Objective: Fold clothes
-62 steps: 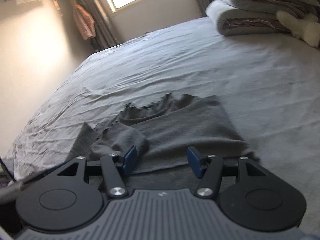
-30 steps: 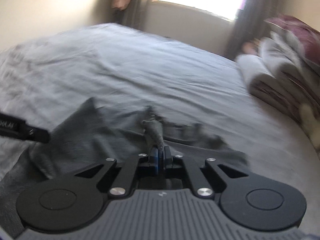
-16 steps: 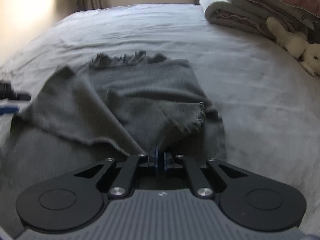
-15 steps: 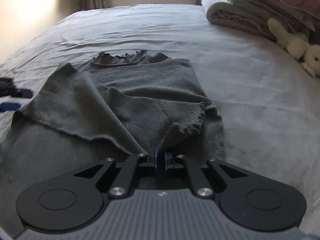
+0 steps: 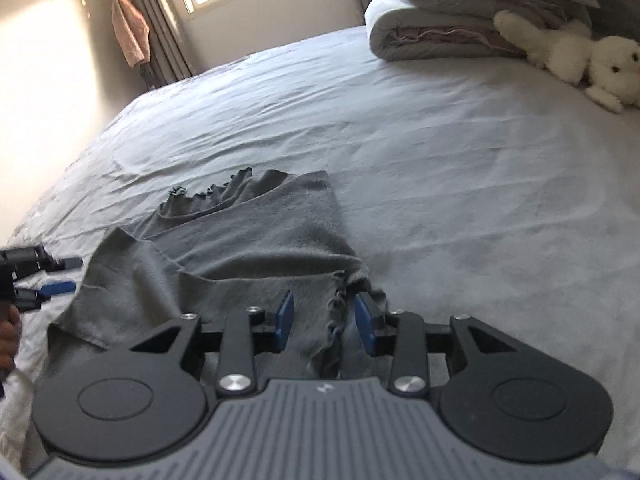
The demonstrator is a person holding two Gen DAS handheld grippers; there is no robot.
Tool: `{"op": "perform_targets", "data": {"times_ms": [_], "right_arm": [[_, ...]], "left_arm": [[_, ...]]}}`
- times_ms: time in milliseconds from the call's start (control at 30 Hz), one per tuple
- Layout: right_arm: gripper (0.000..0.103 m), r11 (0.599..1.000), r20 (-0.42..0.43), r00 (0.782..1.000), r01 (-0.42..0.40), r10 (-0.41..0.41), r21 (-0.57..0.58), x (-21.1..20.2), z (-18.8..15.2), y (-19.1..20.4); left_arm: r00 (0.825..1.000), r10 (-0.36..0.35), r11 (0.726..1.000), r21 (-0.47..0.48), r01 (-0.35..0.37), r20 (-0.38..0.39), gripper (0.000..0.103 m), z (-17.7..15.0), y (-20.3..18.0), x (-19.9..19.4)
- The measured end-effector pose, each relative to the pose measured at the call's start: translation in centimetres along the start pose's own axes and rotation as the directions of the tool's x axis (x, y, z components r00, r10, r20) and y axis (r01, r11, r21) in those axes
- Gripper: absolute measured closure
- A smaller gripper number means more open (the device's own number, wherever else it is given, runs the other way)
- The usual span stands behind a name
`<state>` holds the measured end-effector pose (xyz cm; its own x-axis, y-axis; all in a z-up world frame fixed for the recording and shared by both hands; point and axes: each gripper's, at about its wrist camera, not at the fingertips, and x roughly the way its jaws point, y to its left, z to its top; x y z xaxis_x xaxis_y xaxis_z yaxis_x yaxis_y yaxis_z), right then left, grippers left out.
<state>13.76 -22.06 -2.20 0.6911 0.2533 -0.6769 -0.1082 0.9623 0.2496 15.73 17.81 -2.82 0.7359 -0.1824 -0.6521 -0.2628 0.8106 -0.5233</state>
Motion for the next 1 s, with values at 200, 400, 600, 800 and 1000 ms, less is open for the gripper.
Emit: {"op": "perform_targets", "data": {"times_ms": [200, 400, 600, 800, 1000], "right_arm": [[0.072, 0.993, -0.017, 0.999, 0.039, -0.041, -0.108, 2.2, -0.4, 0.6], [0.089, 0.985, 0.009, 0.999, 0.054, -0.053, -0.164, 2.2, -0.8, 0.6], [0.097, 0.981, 0.086, 0.994, 0.086, -0.072, -0.176, 0.4, -0.2, 1.2], [0.097, 0.974, 0.247, 0.965, 0.133, -0.085, -0.182, -1.8, 1.0, 1.4], [0.097, 0.978, 0.228, 0.968, 0.141, -0.104, -0.152, 1.1, 1.8, -0.4]], "left_arm": [[0.998, -0.039, 0.999, 0.005, 0.040, -0.039, 0.071, 1.2, -0.3, 3.5], [0.997, -0.071, 0.997, 0.030, 0.071, 0.004, 0.100, 0.6, -0.7, 4.3], [0.988, -0.080, 0.996, 0.040, 0.076, 0.135, 0.101, 0.6, -0.6, 2.4], [0.978, -0.085, 0.996, 0.021, 0.082, 0.190, 0.101, 0.4, 0.2, 2.0], [0.984, -0.044, 0.999, 0.007, 0.044, 0.172, 0.100, 0.0, 0.8, 3.3]]}}
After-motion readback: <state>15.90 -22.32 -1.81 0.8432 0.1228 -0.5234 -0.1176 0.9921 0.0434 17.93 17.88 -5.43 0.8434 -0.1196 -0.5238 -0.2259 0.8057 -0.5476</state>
